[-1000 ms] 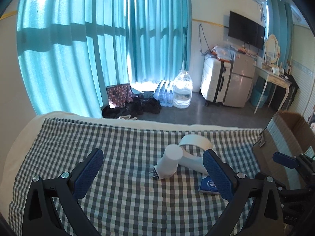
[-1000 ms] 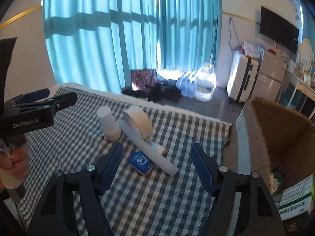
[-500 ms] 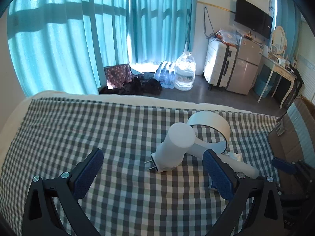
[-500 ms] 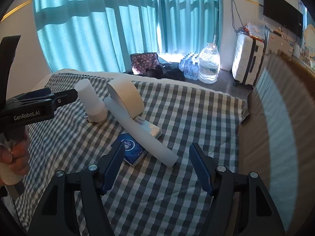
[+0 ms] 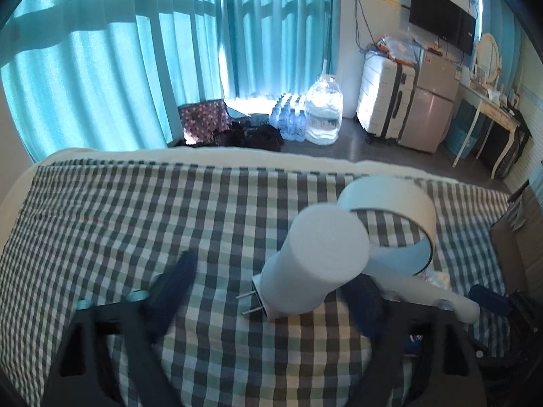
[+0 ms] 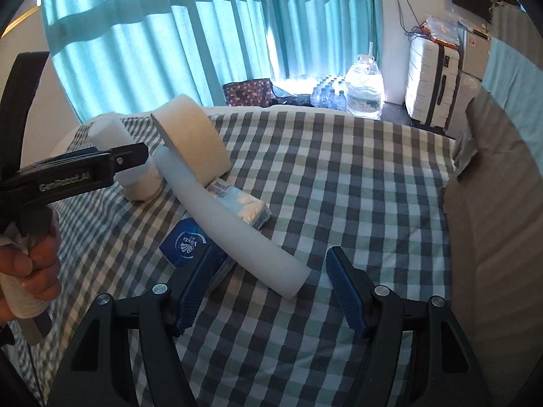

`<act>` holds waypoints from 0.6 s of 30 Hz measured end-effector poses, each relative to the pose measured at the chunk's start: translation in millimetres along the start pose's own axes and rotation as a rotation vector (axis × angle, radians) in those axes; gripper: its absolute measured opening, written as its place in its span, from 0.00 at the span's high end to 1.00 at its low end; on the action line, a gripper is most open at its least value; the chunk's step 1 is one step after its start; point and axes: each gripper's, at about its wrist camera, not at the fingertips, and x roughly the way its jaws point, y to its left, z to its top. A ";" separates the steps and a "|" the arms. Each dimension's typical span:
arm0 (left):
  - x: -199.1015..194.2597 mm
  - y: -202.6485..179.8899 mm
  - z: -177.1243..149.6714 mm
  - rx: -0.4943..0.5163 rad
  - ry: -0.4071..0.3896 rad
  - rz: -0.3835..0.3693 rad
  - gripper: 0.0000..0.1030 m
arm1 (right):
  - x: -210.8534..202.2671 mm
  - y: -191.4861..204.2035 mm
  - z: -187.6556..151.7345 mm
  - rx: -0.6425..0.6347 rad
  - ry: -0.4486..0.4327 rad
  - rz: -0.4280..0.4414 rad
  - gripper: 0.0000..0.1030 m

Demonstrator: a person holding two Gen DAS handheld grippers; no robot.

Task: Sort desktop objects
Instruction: 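Grasp the white cylinder with left gripper while right grasps the white foam tube, then lift and carry the white cylinder and foam tube toward the cardboard box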

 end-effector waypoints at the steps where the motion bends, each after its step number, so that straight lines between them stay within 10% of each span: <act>1: -0.6 0.6 0.2 -0.009 0.003 -0.019 0.48 | -0.4 1.8 -0.1 -0.007 -0.008 -0.002 0.35; 8: -14.3 5.4 -0.2 -0.016 0.014 -0.044 0.59 | -6.2 14.5 -1.1 -0.060 0.017 0.046 0.83; 18: -52.8 2.8 -2.2 0.013 -0.056 -0.021 0.59 | -25.8 26.7 1.2 -0.089 0.002 0.017 0.88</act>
